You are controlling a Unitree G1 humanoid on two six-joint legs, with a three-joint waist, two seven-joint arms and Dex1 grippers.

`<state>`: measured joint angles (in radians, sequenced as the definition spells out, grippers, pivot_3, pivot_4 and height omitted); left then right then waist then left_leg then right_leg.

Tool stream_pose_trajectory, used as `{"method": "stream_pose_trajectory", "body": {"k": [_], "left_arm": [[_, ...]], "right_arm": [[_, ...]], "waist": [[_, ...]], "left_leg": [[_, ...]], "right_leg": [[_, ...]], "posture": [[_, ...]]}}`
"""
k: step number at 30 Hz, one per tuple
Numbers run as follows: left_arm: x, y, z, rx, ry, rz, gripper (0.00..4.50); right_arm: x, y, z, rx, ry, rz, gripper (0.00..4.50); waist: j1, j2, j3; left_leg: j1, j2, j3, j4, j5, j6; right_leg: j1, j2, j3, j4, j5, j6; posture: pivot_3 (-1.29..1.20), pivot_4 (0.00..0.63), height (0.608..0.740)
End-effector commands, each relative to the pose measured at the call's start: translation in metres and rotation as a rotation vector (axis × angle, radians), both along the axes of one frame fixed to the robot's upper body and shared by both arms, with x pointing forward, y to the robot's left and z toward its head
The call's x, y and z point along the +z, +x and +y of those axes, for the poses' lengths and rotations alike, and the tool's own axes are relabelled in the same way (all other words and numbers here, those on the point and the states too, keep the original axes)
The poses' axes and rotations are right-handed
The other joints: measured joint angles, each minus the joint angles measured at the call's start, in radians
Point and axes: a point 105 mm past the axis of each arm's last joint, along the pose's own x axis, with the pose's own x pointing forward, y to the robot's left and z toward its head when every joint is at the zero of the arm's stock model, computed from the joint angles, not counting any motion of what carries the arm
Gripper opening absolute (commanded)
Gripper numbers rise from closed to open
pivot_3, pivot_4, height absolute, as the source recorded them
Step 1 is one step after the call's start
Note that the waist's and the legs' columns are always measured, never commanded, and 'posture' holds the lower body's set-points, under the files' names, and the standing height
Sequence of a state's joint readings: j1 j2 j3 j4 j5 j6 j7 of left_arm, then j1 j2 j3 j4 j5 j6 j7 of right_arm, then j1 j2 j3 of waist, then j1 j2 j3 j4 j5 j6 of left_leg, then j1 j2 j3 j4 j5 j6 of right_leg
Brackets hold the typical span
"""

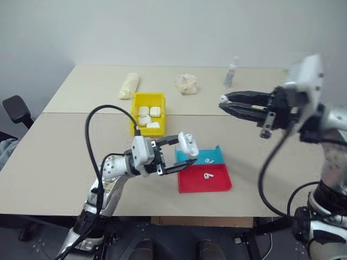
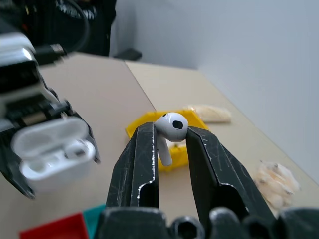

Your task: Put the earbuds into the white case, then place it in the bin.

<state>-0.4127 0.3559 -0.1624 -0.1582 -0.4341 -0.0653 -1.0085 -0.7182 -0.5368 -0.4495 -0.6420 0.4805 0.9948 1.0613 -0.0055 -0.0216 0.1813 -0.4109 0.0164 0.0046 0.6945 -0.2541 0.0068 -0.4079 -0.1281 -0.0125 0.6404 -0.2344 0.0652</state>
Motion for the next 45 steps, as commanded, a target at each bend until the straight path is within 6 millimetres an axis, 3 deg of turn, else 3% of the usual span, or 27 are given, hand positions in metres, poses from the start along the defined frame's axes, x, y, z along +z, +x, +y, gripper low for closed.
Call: {"method": "stream_pose_trajectory", "body": {"k": [1,5,10,15,26,37,45], "left_arm": [[0.009,-0.005,-0.009,-0.069,-0.019,-0.021,2.76],[0.016,-0.006,-0.013,-0.101,-0.037,-0.029,2.76],[0.026,-0.01,-0.014,-0.116,-0.059,-0.054,2.76],[0.034,-0.018,-0.012,-0.126,-0.071,-0.078,2.76],[0.032,-0.019,-0.009,-0.086,-0.077,-0.072,2.76],[0.027,-0.018,-0.013,-0.089,-0.073,-0.067,2.76],[0.029,-0.016,-0.012,-0.082,-0.081,-0.075,2.76]], "right_arm": [[-0.001,-0.029,-0.003,0.066,0.178,0.036,0.65],[-0.011,-0.053,0.008,0.176,0.257,0.074,0.65],[-0.022,-0.057,0.017,0.215,0.293,0.155,0.65],[-0.03,-0.052,0.021,0.217,0.283,0.194,0.65],[-0.049,-0.039,0.022,0.178,0.197,0.224,0.65],[-0.045,-0.039,0.029,0.203,0.221,0.204,0.65],[-0.059,-0.034,0.029,0.16,0.184,0.236,0.65]], "waist": [[0.004,0.0,0.0],[0.005,0.0,0.0],[0.0,0.0,0.0],[-0.003,0.0,0.0],[-0.003,0.0,0.0],[0.0,0.0,0.0],[0.003,0.0,0.0]], "left_leg": [[0.002,0.0,-0.001,-0.001,0.0,0.0],[0.003,0.0,-0.001,-0.001,-0.001,0.001],[0.004,0.0,-0.001,-0.001,-0.001,0.001],[0.004,0.0,-0.001,-0.001,-0.001,0.001],[0.004,0.0,-0.001,-0.001,-0.001,0.002],[0.004,0.0,-0.001,-0.001,-0.001,0.002],[0.004,0.0,-0.001,-0.001,-0.001,0.002]], "right_leg": [[0.003,0.0,-0.001,-0.001,0.0,0.0],[0.004,0.0,0.0,-0.001,0.0,0.0],[0.004,0.0,0.001,-0.001,0.0,0.0],[0.004,0.0,0.0,-0.009,0.0,0.0],[0.005,0.0,0.0,-0.009,0.0,0.0],[0.005,0.0,0.0,-0.009,0.0,0.0],[0.005,0.0,0.0,-0.01,0.0,0.0]], "posture": [[0.0,0.15,0.74],[0.0,0.15,0.74],[0.0,0.15,0.74],[0.0,0.15,0.74],[0.0,0.15,0.74],[0.0,0.15,0.74],[0.0,0.15,0.74]]}}
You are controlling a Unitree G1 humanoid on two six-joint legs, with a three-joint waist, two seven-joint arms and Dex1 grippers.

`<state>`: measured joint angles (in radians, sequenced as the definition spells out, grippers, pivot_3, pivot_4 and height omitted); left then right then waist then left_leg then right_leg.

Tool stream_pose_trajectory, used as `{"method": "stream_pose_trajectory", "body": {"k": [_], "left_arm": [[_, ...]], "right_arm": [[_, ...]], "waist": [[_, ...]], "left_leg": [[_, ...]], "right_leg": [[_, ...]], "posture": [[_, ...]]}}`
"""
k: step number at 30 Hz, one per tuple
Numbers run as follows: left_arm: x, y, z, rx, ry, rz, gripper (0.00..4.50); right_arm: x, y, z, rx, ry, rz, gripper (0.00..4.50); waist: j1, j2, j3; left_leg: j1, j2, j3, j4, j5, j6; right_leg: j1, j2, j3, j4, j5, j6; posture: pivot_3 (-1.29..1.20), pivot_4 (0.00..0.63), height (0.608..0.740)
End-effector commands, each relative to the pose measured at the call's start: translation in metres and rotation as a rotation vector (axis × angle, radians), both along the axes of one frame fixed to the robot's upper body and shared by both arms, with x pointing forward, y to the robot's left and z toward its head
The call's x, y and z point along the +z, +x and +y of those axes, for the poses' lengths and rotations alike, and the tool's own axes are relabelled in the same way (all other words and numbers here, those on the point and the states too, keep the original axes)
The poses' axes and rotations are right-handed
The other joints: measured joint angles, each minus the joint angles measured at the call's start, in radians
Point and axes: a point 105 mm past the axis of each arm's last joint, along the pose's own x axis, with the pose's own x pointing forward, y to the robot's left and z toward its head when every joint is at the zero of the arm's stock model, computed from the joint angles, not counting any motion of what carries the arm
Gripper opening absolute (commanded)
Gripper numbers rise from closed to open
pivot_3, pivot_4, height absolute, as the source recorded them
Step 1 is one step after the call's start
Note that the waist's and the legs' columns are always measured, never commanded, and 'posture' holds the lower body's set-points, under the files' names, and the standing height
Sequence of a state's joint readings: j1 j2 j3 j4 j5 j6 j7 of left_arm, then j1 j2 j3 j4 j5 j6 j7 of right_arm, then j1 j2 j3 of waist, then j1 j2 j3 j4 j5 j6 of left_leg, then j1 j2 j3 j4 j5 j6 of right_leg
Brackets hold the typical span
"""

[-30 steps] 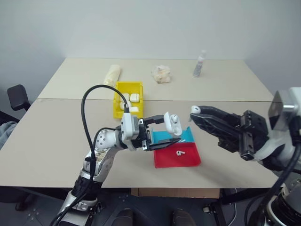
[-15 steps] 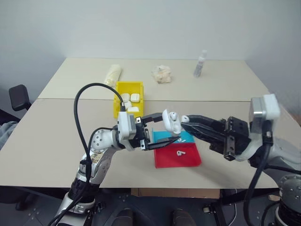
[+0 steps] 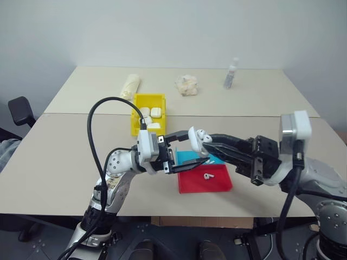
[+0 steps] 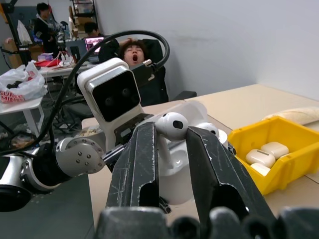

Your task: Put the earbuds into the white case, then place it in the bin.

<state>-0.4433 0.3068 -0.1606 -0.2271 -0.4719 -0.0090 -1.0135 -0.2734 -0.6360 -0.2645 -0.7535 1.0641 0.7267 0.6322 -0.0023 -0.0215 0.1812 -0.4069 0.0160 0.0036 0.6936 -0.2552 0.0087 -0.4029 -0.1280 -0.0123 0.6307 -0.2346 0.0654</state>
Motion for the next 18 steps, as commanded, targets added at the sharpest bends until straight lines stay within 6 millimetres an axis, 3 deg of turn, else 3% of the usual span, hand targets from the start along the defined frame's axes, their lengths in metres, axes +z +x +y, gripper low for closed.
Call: {"method": "stream_pose_trajectory", "body": {"k": [1,4,7,18], "left_arm": [[0.009,-0.004,0.0,-0.005,-0.022,-0.051,2.76],[0.009,-0.003,0.0,-0.001,-0.022,-0.052,2.76],[0.009,-0.002,0.001,0.003,-0.021,-0.055,2.76],[0.002,0.006,0.002,0.026,0.007,-0.039,2.76]], "right_arm": [[0.003,-0.001,-0.002,-0.015,-0.001,-0.04,0.65],[0.002,0.001,-0.002,-0.02,-0.003,-0.04,0.65],[-0.001,-0.002,-0.001,-0.016,-0.033,-0.062,1.61],[0.008,-0.005,-0.016,-0.066,-0.048,-0.121,1.61]], "waist": [[0.0,0.0,0.0],[0.001,0.0,0.0],[0.002,0.0,0.0],[0.005,0.0,0.0]], "left_leg": [[0.0,0.0,0.0,0.0,0.0,0.0],[0.0,0.0,0.0,0.0,0.0,0.0],[0.0,0.0,0.0,0.0,0.0,0.0],[0.0,0.0,0.0,0.0,0.0,0.0]], "right_leg": [[0.0,0.0,0.0,0.0,0.0,0.0],[0.0,0.0,0.0,0.0,0.0,0.0],[0.0,0.0,0.0,0.0,0.0,0.0],[0.0,0.0,0.0,0.0,0.0,0.0]], "posture": [[0.0,0.15,0.74],[0.0,0.15,0.74],[0.0,0.15,0.74],[0.0,0.15,0.74]]}}
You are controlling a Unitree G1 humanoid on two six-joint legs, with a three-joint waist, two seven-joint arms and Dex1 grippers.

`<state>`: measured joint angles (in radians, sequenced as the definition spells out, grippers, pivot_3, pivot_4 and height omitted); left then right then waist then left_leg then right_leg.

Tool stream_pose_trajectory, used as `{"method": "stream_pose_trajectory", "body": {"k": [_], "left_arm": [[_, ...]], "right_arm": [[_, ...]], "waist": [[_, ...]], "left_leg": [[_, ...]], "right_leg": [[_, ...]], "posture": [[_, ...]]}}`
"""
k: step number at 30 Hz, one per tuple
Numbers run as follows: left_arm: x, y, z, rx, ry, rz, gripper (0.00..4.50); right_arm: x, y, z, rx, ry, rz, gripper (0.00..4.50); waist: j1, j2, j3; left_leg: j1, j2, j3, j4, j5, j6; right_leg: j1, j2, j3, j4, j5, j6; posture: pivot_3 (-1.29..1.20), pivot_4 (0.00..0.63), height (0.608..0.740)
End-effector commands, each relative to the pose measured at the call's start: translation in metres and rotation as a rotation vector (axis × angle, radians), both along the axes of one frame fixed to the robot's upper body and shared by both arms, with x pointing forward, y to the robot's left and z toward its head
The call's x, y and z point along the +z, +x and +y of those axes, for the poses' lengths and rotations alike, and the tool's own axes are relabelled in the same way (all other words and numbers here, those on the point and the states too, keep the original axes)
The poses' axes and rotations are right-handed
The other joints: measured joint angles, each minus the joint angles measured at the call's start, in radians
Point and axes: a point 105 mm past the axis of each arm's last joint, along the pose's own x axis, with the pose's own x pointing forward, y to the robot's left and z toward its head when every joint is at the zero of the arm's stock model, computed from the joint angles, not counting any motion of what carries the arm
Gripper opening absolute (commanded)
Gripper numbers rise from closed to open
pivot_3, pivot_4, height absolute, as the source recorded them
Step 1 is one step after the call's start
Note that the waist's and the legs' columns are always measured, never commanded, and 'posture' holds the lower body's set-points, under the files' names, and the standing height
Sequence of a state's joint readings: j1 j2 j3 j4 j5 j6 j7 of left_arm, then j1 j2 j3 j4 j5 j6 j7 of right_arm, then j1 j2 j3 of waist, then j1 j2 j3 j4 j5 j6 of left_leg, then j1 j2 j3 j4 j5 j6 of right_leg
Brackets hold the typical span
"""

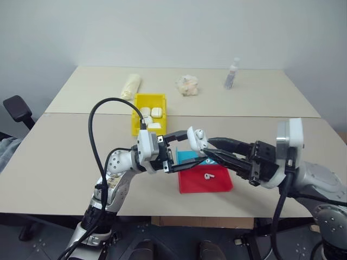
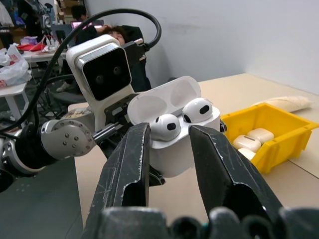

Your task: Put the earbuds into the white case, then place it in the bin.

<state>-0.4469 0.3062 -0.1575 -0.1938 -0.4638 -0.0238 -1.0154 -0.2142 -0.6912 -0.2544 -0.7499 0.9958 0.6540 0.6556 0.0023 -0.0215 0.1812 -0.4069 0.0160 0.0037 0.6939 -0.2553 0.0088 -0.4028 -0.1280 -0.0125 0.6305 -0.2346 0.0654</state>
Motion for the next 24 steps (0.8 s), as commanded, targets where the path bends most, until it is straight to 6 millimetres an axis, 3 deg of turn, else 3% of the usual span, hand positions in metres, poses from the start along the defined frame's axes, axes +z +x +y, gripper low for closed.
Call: {"method": "stream_pose_trajectory", "body": {"k": [1,7,10,13,18,24], "left_arm": [[0.002,0.002,0.0,0.015,0.017,-0.045,2.76],[-0.022,0.019,-0.009,0.093,0.157,-0.02,2.76],[-0.019,0.023,-0.015,0.116,0.169,-0.024,2.76],[-0.016,0.025,-0.021,0.13,0.164,-0.03,2.76],[-0.007,0.024,-0.026,0.14,0.104,-0.039,2.76],[-0.005,0.018,-0.021,0.122,0.089,-0.046,2.76]], "right_arm": [[0.02,-0.009,-0.01,-0.01,0.009,-0.112,1.61],[0.045,-0.008,0.003,0.057,-0.077,-0.15,1.61],[0.041,-0.004,0.016,0.073,-0.176,-0.157,1.02],[0.031,-0.001,0.026,0.072,-0.268,-0.164,0.04],[0.008,0.008,0.029,0.034,-0.389,-0.156,0.04],[0.003,0.013,0.027,-0.006,-0.412,-0.184,0.04]], "waist": [[0.002,0.0,0.0],[0.0,0.0,0.0],[-0.001,0.0,0.0],[0.003,0.0,0.0],[0.008,0.0,0.0],[0.006,0.0,0.0]], "left_leg": [[0.0,0.0,0.0,0.0,0.0,0.0],[0.001,0.0,0.0,0.0,0.0,0.0],[0.0,0.0,0.0,0.0,0.0,0.0],[-0.001,0.0,0.0,0.0,0.0,0.001],[-0.002,0.0,0.0,0.001,0.0,0.001],[-0.001,0.0,0.0,0.001,0.0,0.001]], "right_leg": [[0.0,0.0,0.0,0.0,0.0,0.0],[0.001,0.0,0.0,0.0,0.0,0.0],[0.0,0.0,0.0,-0.001,0.0,0.0],[0.0,0.0,-0.001,-0.001,0.0,0.0],[-0.001,0.0,0.0,-0.001,0.0,0.0],[-0.001,0.0,0.0,-0.001,0.0,0.0]], "posture": [[0.0,0.15,0.74],[0.0,0.15,0.74],[0.0,0.15,0.74],[0.0,0.15,0.74],[0.0,0.15,0.74],[0.0,0.15,0.74]]}}
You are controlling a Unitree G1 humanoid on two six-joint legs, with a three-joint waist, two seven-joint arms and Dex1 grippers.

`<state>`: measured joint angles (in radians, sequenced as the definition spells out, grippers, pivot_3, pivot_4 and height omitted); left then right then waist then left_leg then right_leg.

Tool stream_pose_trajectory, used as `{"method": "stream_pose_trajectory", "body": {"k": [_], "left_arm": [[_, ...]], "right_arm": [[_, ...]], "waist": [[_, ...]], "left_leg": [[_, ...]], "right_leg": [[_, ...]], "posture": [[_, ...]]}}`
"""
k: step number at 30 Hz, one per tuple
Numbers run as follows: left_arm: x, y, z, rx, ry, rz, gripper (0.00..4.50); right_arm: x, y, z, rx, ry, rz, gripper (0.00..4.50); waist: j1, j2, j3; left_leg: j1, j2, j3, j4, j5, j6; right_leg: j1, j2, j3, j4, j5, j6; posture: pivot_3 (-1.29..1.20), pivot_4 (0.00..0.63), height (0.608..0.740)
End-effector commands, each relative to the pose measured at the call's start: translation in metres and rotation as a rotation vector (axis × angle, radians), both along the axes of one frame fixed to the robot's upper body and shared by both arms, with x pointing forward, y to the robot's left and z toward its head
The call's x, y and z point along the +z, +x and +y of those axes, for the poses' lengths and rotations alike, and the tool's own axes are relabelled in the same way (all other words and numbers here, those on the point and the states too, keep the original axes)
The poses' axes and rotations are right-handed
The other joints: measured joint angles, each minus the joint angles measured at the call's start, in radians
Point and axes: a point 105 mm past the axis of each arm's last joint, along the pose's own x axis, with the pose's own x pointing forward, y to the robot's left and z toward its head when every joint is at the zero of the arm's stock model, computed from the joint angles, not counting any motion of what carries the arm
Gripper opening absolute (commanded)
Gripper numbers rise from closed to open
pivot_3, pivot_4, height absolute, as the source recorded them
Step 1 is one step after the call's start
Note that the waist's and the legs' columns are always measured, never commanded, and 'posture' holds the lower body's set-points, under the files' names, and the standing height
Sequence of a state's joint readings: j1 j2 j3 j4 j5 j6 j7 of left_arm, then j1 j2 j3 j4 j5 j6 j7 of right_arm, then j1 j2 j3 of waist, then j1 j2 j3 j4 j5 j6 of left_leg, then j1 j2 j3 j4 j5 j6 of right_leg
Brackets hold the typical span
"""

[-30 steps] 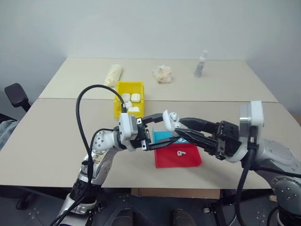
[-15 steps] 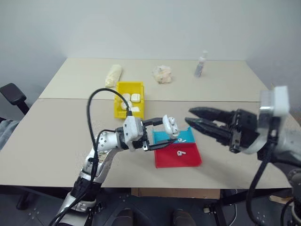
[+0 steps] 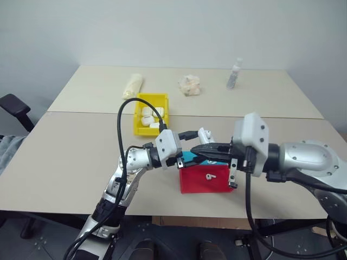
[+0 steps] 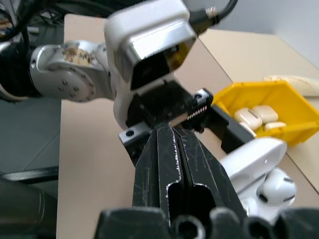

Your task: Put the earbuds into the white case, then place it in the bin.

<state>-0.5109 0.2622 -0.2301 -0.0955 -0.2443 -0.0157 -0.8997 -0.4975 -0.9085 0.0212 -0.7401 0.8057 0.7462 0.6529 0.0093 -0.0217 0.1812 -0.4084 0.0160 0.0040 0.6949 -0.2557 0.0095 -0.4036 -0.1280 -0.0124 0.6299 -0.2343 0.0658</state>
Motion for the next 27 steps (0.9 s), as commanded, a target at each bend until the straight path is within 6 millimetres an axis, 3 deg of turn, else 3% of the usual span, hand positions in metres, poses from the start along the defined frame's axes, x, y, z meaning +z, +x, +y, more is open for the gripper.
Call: {"method": "stream_pose_trajectory", "body": {"k": [1,5,13,19,24,27], "left_arm": [[0.012,-0.008,0.002,-0.026,-0.036,-0.046,2.76],[0.01,-0.008,0.005,-0.025,-0.035,-0.041,2.76],[0.009,-0.005,0.008,-0.009,-0.045,-0.033,2.76],[0.017,0.007,0.017,0.083,-0.094,-0.059,2.76],[0.058,0.061,0.042,0.441,-0.245,-0.158,2.76],[0.063,0.103,0.056,0.692,-0.219,0.002,2.76]], "right_arm": [[0.011,-0.001,0.0,-0.013,0.007,-0.087,0.04],[0.017,0.004,-0.008,-0.061,0.033,-0.097,0.04],[0.022,-0.005,-0.014,-0.054,0.063,-0.109,0.04],[0.033,-0.012,-0.014,-0.037,0.123,-0.134,0.04],[0.035,-0.006,-0.026,-0.101,0.146,-0.144,0.04],[0.03,-0.004,-0.028,-0.116,0.136,-0.132,0.04]], "waist": [[0.0,0.0,0.0],[0.0,0.0,0.0],[0.002,0.0,0.0],[0.001,0.0,0.0],[0.009,-0.001,0.0],[0.006,-0.001,0.0]], "left_leg": [[0.0,0.0,0.0,0.0,0.0,0.0],[0.0,0.0,0.0,0.0,0.0,0.0],[0.0,0.0,0.0,0.0,0.0,0.0],[0.0,0.0,0.0,0.0,0.0,0.0],[0.0,-0.001,0.0,0.001,0.0,0.0],[-0.001,-0.001,0.0,0.001,0.0,0.0]], "right_leg": [[0.0,0.0,0.0,0.0,0.0,0.0],[0.0,0.0,0.0,0.0,0.0,0.0],[0.0,0.0,0.0,0.0,0.0,0.0],[0.0,0.0,0.0,0.0,0.0,0.0],[0.001,0.0,-0.001,0.0,0.0,0.0],[0.001,0.0,-0.001,-0.001,0.001,0.002]], "posture": [[0.0,0.15,0.74],[0.0,0.15,0.74],[0.0,0.15,0.74],[0.0,0.15,0.74],[0.0,0.15,0.74],[0.0,0.15,0.74]]}}
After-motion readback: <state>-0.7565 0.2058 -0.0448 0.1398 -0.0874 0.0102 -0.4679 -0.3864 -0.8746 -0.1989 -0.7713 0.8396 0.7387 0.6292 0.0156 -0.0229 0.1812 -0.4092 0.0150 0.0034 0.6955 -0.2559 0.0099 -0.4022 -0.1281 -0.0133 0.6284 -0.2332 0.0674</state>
